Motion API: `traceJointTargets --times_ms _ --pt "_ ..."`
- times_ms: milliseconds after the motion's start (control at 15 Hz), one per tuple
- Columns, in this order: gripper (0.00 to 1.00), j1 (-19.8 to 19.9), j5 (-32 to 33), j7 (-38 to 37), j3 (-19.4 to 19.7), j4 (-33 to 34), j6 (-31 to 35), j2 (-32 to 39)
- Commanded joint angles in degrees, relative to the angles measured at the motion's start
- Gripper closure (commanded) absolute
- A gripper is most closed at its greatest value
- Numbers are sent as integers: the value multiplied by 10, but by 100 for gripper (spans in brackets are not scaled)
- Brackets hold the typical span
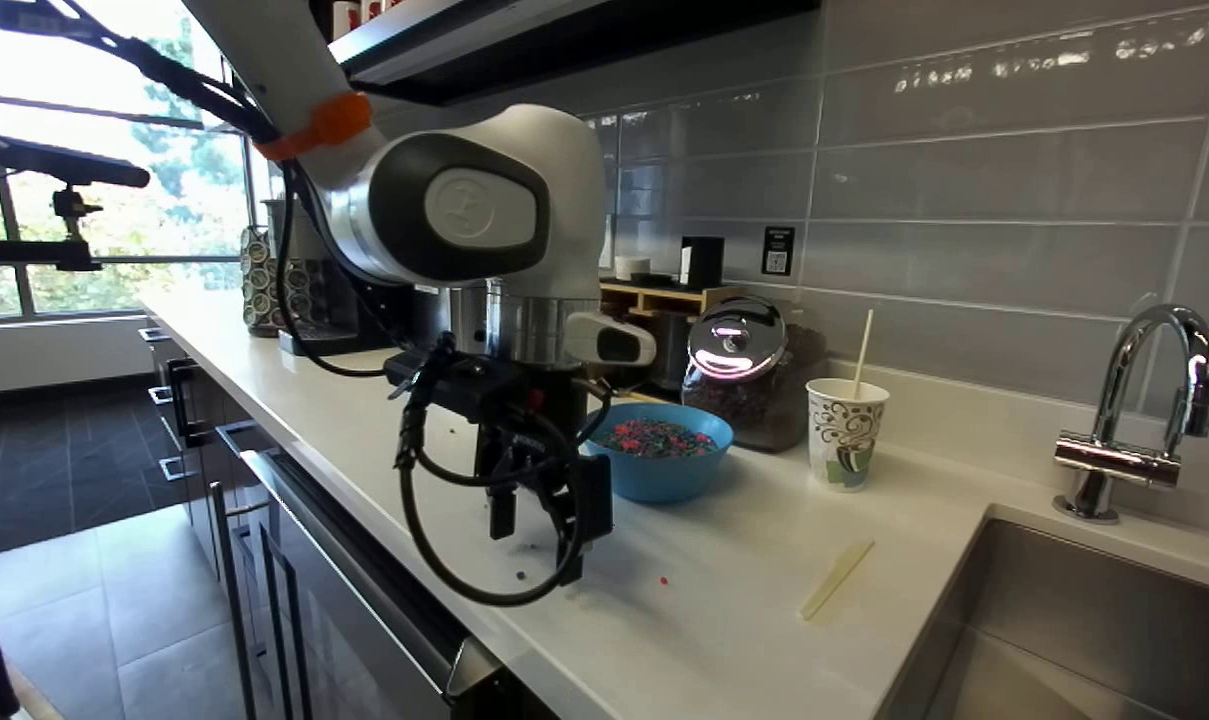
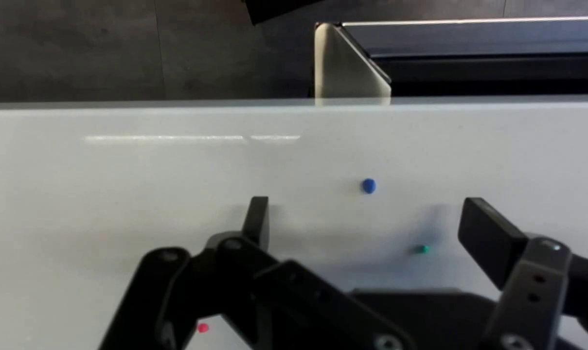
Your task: Put the cereals inside the blue bowl
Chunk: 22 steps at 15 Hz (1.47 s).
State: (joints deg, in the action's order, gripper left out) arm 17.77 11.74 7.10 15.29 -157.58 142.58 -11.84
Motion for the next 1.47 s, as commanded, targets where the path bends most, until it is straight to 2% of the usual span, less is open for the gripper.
traceJointTargets --times_ms 0,67,133,267,333,533,800,1400 --pt "0 3 10 11 6 0 19 33" --pt "3 3 10 12 6 0 18 38" --pt "12 3 11 11 6 0 18 42" --pt "23 1 12 11 5 2 18 43" --pt "33 1 13 11 5 3 17 41" --pt "40 8 25 7 6 -14 17 22" --pt "30 6 25 10 6 -2 3 27" --pt "31 6 74 -69 -19 -1 -31 -1"
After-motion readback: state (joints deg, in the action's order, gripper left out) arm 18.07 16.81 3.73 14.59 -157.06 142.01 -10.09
